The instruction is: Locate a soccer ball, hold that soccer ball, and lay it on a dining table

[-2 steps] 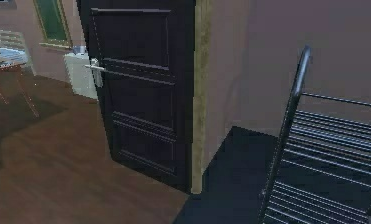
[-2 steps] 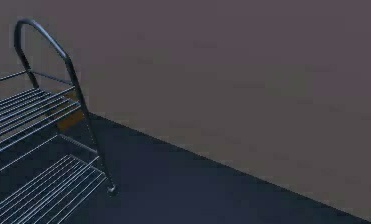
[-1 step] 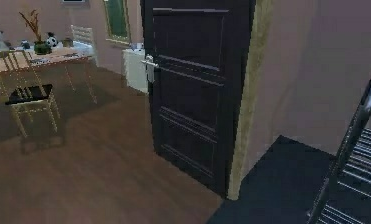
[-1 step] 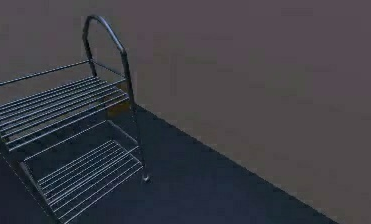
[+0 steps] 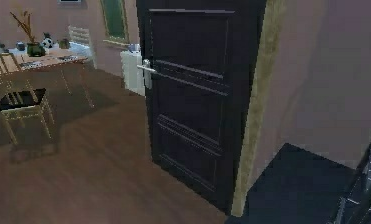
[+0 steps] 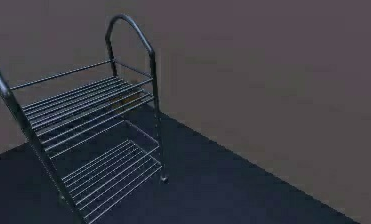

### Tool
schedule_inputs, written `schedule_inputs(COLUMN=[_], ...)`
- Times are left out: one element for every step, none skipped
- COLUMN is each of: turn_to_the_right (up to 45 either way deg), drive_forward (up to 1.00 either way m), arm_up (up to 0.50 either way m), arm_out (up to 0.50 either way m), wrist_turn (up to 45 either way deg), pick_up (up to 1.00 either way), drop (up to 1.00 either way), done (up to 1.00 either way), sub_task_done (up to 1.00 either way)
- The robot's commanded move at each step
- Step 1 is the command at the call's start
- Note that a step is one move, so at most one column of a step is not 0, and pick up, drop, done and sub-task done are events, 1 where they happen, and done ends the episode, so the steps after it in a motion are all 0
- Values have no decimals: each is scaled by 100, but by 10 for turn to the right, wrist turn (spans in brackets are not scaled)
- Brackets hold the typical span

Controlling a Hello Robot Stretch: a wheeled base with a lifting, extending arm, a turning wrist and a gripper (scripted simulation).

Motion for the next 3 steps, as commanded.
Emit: schedule_inputs(turn_to_the_right=[-450, 0, -60], drive_forward=[0, 100, 0], arm_up=[0, 0, 0], arm_out=[0, 0, 0], wrist_turn=[0, 0, 0], pick_up=[0, 0, 0], drop=[0, 0, 0], done=[0, 0, 0], sub_task_done=[0, 0, 0])
